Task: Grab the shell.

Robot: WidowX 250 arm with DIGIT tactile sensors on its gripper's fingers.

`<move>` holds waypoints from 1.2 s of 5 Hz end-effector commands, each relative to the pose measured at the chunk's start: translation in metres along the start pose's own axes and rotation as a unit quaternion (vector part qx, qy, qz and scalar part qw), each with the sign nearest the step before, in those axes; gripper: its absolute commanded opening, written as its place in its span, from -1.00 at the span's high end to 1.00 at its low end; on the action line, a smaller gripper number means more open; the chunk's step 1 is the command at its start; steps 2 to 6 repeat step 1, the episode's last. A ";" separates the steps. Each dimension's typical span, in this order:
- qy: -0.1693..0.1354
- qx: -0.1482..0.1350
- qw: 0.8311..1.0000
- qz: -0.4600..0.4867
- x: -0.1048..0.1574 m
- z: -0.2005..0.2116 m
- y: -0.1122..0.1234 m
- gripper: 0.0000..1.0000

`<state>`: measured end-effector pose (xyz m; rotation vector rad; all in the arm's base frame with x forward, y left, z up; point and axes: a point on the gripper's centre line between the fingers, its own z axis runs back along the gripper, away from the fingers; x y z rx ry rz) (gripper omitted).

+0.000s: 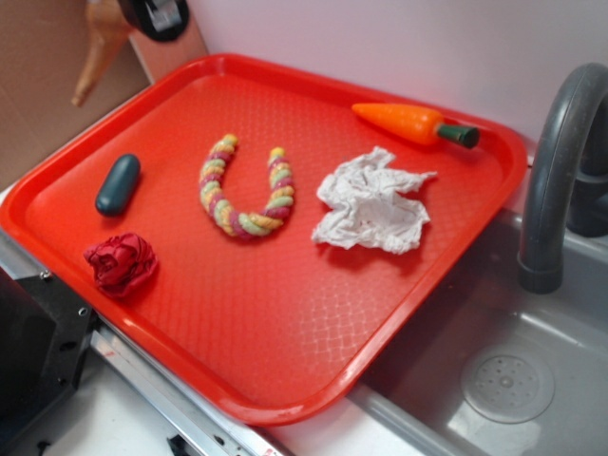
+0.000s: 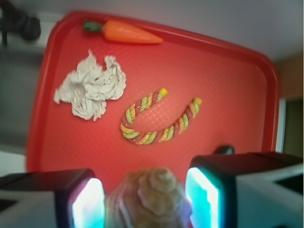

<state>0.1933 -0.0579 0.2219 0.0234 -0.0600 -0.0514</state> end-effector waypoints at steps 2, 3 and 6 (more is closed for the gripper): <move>-0.020 0.003 1.000 0.013 -0.022 0.006 -0.010 1.00; -0.020 0.003 1.000 0.013 -0.022 0.006 -0.010 1.00; -0.020 0.003 1.000 0.013 -0.022 0.006 -0.010 1.00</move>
